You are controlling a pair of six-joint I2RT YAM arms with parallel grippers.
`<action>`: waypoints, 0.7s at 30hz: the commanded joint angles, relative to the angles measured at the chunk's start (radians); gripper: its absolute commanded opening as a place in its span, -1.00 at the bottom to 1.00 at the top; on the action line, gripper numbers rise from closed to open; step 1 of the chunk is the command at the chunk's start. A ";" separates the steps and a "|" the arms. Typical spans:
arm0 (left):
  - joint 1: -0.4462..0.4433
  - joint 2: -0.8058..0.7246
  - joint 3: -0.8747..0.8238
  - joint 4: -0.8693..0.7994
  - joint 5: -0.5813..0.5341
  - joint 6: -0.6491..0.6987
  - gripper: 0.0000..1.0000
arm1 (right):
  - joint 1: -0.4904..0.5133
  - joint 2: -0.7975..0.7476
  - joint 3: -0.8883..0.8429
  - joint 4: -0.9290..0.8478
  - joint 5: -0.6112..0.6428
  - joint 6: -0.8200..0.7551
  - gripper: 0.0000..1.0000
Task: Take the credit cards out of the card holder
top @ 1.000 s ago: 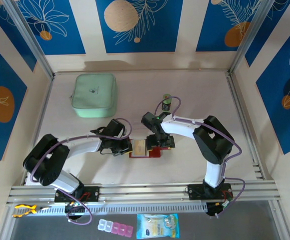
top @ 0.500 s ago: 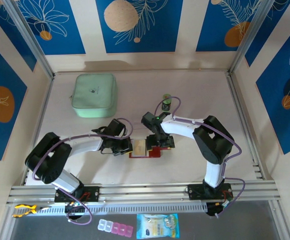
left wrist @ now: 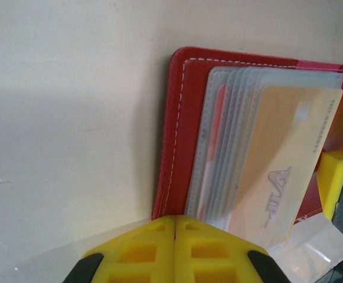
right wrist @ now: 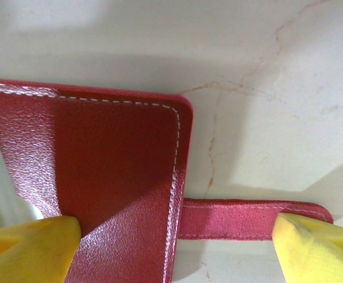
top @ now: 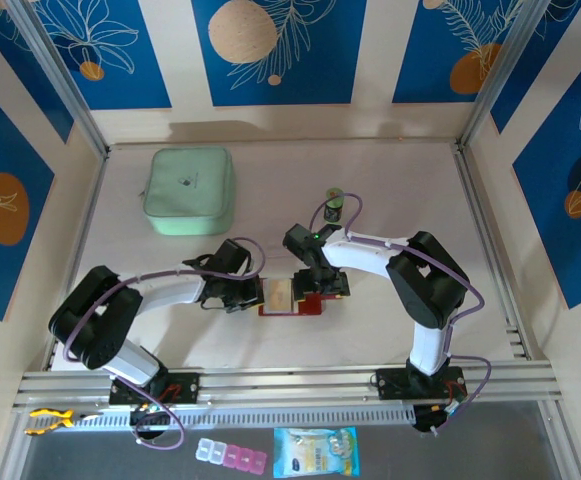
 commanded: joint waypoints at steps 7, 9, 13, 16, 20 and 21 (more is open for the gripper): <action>-0.010 -0.024 -0.021 -0.063 -0.024 0.008 -0.92 | 0.021 -0.027 0.027 -0.062 0.000 -0.014 0.70; -0.010 -0.039 -0.014 -0.066 -0.022 0.005 -0.92 | 0.025 -0.062 0.050 -0.076 0.010 -0.021 0.68; -0.010 -0.068 0.012 -0.081 -0.022 0.006 -0.92 | 0.037 -0.113 0.083 -0.089 0.017 -0.028 0.67; -0.010 -0.086 0.037 -0.092 -0.024 0.006 -0.92 | 0.038 -0.145 0.092 -0.082 -0.009 -0.019 0.64; -0.010 -0.088 0.063 -0.093 -0.020 0.013 -0.92 | 0.036 -0.190 0.069 -0.011 -0.107 -0.001 0.59; -0.010 -0.084 0.070 -0.089 -0.017 0.015 -0.92 | 0.032 -0.200 0.054 0.019 -0.139 0.006 0.57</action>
